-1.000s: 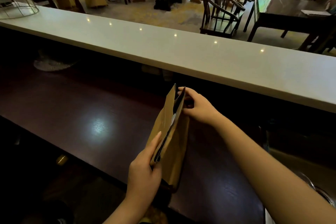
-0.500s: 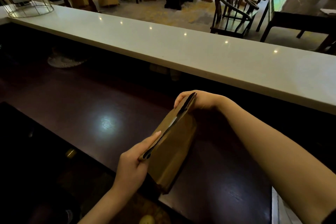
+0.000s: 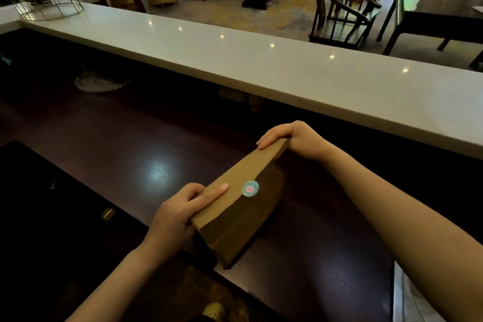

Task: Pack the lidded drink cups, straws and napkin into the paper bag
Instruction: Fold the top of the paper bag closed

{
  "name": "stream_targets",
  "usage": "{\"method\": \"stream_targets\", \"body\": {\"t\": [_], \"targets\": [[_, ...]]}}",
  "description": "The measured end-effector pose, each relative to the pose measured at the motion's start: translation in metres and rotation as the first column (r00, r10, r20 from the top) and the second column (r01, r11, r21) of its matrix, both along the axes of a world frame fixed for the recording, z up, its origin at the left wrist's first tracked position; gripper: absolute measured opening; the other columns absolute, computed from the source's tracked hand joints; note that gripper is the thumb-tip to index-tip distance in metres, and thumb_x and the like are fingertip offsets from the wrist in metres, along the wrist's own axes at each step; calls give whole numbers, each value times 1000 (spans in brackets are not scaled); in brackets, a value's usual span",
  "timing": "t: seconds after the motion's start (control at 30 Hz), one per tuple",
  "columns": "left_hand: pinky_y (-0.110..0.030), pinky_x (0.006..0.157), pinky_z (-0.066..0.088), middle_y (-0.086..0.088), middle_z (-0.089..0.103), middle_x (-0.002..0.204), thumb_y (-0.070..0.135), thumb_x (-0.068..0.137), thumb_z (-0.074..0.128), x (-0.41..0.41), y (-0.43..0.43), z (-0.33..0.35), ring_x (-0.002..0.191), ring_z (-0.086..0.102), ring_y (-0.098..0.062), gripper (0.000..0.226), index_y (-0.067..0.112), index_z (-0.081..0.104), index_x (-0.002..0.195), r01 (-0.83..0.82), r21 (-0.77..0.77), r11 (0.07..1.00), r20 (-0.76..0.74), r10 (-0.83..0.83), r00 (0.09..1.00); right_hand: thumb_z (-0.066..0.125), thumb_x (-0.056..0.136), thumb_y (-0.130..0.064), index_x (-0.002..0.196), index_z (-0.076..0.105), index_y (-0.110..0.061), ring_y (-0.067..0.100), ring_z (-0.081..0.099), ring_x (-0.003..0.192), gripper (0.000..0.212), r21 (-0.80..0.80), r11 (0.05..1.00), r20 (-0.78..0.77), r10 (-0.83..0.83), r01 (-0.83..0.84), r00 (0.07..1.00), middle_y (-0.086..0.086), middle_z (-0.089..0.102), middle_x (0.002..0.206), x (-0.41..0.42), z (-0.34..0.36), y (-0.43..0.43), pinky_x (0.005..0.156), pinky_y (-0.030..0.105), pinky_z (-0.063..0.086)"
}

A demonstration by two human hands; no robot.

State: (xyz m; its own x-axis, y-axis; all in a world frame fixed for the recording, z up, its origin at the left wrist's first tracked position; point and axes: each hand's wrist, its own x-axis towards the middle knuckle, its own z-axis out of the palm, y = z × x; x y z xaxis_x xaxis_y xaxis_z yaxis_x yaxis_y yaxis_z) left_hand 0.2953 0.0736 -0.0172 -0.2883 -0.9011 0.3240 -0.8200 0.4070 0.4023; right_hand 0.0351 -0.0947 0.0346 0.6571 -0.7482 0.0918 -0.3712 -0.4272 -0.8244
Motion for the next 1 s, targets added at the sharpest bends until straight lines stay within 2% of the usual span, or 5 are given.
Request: {"method": "stream_targets", "body": {"t": [0.13,0.3,0.63,0.77,1.0], "targets": [[-7,70,34,-3,56,104,14,80,41,-1,-1,-12,89,48,-5,51,36,55,124,-28,-10,1000,-28,28,999,53,86,4,69,69,-12,-8,62,89,29,199,949,45,-259,245,965,-4,68,98,-4,-18,9,81,11,47],[-13,71,40,-7,56,106,17,81,43,-4,-1,-15,91,54,-14,44,31,60,119,-47,-14,999,-64,46,997,51,93,-12,109,63,-9,8,60,90,20,411,852,99,-396,325,913,-1,63,100,-4,-16,25,74,18,52],[-17,88,46,5,45,124,14,78,41,16,-2,-2,114,46,-6,58,43,49,127,180,161,970,-46,-175,984,65,83,-6,106,64,-7,8,52,73,23,226,846,90,-511,482,855,1,56,89,21,-30,33,62,9,48],[-26,94,46,9,53,121,37,73,54,14,-1,24,114,51,-5,26,36,63,97,150,318,936,-204,-87,975,63,84,-9,105,63,-11,13,55,88,21,142,819,122,-571,555,812,8,58,105,32,-41,38,72,16,48],[-38,81,50,-4,66,113,38,77,66,-46,-75,38,103,61,-25,53,22,48,124,-219,454,863,333,64,941,63,84,-9,104,61,-11,10,52,92,19,33,813,173,-577,581,798,2,52,105,39,-50,38,71,8,44]]}}
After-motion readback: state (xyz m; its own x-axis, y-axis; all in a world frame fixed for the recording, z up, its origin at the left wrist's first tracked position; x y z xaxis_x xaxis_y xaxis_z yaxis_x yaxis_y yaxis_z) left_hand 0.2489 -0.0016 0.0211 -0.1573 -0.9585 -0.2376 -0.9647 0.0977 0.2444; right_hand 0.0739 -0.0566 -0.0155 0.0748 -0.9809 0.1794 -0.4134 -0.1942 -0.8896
